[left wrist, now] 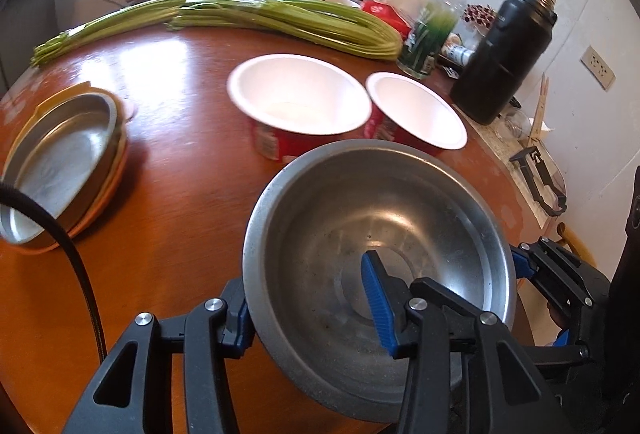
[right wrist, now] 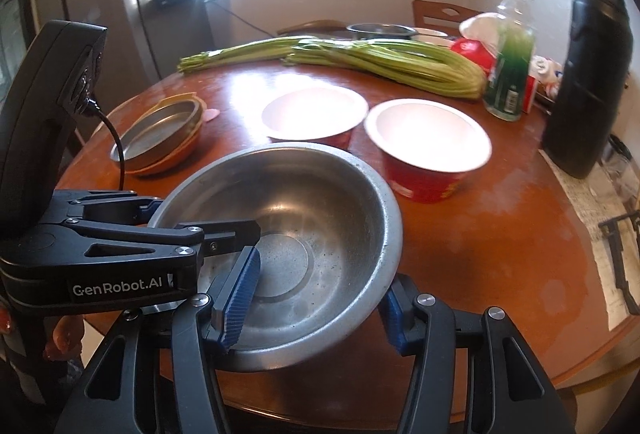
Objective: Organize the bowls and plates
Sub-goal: 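Lift the steel bowl with the left gripper, then lower the steel bowl to the table and open the left gripper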
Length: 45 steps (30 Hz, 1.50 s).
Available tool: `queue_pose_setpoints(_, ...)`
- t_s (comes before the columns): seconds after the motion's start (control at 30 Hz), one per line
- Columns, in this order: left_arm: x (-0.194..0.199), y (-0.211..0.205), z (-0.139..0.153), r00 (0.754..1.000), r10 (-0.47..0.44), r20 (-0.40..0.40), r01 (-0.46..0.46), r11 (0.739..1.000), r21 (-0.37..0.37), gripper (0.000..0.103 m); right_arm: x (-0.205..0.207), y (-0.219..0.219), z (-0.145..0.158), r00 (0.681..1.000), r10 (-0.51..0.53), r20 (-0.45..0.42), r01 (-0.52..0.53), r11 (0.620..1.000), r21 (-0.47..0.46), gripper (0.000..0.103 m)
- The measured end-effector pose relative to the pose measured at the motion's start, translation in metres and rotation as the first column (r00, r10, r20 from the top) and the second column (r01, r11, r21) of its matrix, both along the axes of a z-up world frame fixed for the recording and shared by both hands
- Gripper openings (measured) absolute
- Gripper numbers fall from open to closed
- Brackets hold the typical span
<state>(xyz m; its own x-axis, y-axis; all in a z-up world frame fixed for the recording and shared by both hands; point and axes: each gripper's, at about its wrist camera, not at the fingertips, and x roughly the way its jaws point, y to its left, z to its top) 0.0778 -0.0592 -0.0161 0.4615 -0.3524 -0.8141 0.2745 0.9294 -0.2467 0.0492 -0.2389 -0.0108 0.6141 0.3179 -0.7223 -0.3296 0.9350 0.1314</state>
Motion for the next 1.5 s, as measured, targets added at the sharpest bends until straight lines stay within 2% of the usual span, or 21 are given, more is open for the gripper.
queue_pose_setpoints(0.47, -0.008, 0.032, -0.009, 0.999, 0.038, 0.003, -0.038, 0.999, 0.025, 0.047, 0.004, 0.035, -0.008, 0.998, 0.059, -0.034, -0.060, 0.998, -0.021, 0.057)
queue_pose_setpoints(1.07, -0.004, 0.029, -0.018, 0.999, 0.036, -0.001, -0.036, 0.998, 0.058, 0.047, 0.011, 0.035, -0.022, 0.995, 0.053, -0.085, -0.056, 0.998, -0.030, 0.057)
queue_pose_setpoints(1.5, -0.003, 0.031, -0.016, 0.999, 0.045, 0.002, -0.045, 0.997, 0.057, 0.047, 0.012, 0.026, -0.015, 0.994, 0.056, -0.090, -0.056, 0.998, 0.011, 0.057)
